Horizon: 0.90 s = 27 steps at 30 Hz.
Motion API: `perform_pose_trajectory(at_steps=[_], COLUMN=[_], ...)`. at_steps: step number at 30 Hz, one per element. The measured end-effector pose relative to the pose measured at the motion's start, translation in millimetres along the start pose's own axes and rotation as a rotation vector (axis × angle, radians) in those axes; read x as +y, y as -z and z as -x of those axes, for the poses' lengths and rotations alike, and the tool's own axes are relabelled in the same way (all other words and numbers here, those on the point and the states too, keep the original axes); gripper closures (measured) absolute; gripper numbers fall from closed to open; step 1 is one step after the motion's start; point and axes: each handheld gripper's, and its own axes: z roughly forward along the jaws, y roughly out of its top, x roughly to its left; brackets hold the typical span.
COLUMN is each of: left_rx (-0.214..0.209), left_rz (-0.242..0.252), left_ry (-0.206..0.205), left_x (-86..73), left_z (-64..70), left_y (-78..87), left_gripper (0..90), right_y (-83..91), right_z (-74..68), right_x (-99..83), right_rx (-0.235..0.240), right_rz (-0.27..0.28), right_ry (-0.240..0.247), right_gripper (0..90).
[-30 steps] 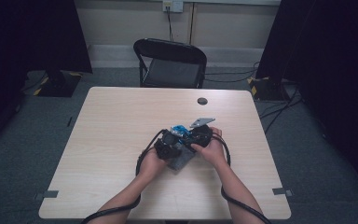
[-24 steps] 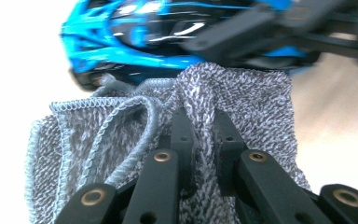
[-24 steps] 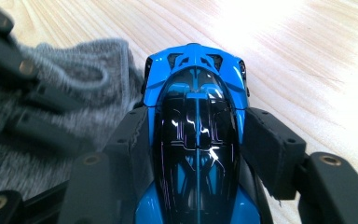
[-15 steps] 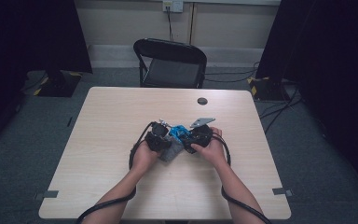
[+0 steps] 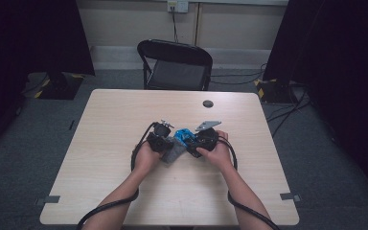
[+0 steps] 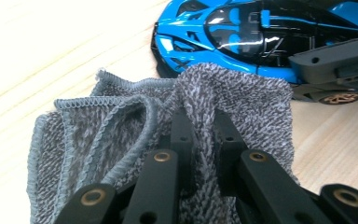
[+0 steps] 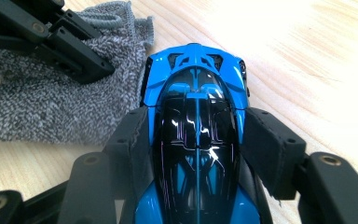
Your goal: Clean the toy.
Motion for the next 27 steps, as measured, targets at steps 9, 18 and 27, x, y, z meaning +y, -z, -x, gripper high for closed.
perform_pose_trajectory(at_steps=[9,18,27], left_rx=[0.006,0.025,0.047], left_rz=[-0.005,0.001,-0.003], left_ry=[-0.002,0.025,0.025], left_x=[3.6,1.2,7.5], left_z=[-4.7,-15.0,-21.5], left_y=[1.7,2.9,4.2], left_gripper=[82.0,82.0,81.9], right_y=[-0.1,0.0,0.0], right_z=[0.0,0.4,0.2], right_x=[0.0,-0.4,0.0], right_rx=[0.000,0.002,0.001], right_rz=[0.000,0.004,0.000], right_ry=[0.000,0.000,0.000], right_gripper=[42.3,42.3,42.3])
